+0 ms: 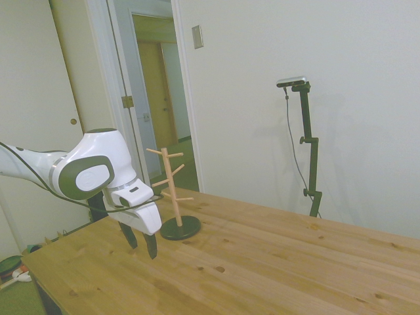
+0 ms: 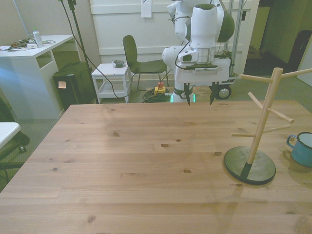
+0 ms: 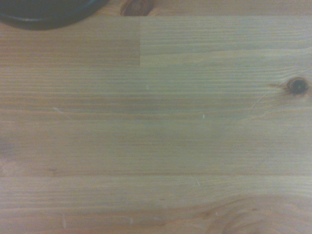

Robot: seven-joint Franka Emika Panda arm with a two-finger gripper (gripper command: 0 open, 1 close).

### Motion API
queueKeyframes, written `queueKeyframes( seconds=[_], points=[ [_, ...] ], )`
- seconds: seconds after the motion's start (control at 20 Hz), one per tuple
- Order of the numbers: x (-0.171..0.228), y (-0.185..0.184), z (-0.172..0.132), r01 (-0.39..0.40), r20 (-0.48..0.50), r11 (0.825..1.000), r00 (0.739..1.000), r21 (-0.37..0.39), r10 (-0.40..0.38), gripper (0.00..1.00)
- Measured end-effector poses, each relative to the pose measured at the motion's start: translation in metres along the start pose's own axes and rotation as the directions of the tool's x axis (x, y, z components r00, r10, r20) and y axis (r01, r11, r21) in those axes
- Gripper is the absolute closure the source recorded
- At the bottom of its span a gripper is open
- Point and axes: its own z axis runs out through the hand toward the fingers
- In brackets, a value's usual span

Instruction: Hang the mug

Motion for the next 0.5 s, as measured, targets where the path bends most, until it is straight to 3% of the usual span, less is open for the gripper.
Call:
queueKeyframes(
  seconds=[0.5],
  points=[
    [-0.045, -0.051, -0.021, 0.077, -0.069, 0.997, 0.995, 0.005, -0.076, 0.00]
  ],
)
